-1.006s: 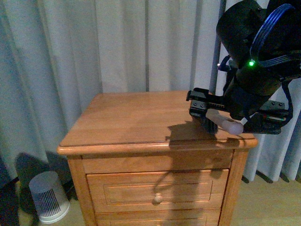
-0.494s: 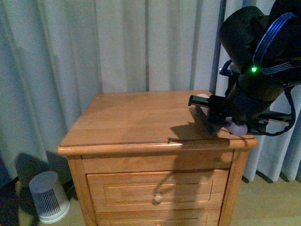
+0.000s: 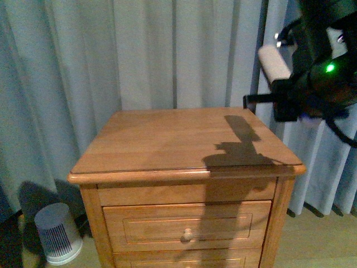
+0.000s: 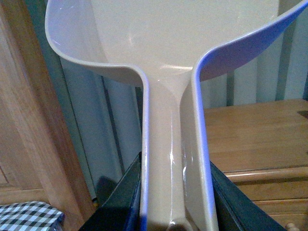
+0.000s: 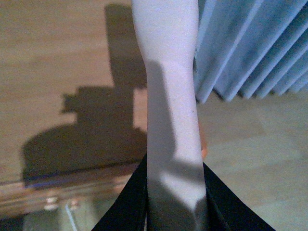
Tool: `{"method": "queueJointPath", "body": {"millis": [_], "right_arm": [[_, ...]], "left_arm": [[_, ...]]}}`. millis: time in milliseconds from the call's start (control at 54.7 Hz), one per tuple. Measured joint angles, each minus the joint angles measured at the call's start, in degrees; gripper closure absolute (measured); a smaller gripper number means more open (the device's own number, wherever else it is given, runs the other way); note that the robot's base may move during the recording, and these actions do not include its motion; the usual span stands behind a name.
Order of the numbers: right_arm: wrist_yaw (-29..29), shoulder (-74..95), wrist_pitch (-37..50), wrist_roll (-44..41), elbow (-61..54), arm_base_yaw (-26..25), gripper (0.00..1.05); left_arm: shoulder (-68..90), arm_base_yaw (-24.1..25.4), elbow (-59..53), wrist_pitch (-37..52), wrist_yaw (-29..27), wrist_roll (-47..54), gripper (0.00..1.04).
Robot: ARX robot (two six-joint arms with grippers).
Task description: Clean up trash
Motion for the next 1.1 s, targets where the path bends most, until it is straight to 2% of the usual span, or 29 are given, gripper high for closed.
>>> {"method": "queueJointPath", "body": {"millis": [238, 366, 530, 640, 878, 1097], "right_arm": [[3.76, -15.87, 24.94, -16.17, -18.36, 1.90, 0.84], [5.60, -27.02, 30.18, -19.34, -29.66, 2.69, 0.84], [8.76, -39.78, 27.65, -19.06, -38.88, 5.18, 0.84], [12.68, -52.04, 21.16, -17.14, -43.78, 9.20, 0.84], [20.20, -66.84, 14.21, -13.42, -48.70, 14.78, 0.84], [20.98, -68.85, 13.62, -11.61, -50.60, 16.31, 0.84]], "left_arm": [[0.00, 0.00, 0.00, 0.00, 0.00, 0.00, 0.77], [0.00, 0.00, 0.00, 0.00, 0.00, 0.00, 0.77], [0.00, 0.02, 0.00, 0.00, 0.00, 0.00, 0.77], [0.00, 0.00, 0.00, 0.00, 0.00, 0.00, 0.77], [0.00, 0.02, 0.00, 0.00, 0.00, 0.00, 0.77], [0.00, 0.00, 0.00, 0.00, 0.00, 0.00, 0.77]]}}
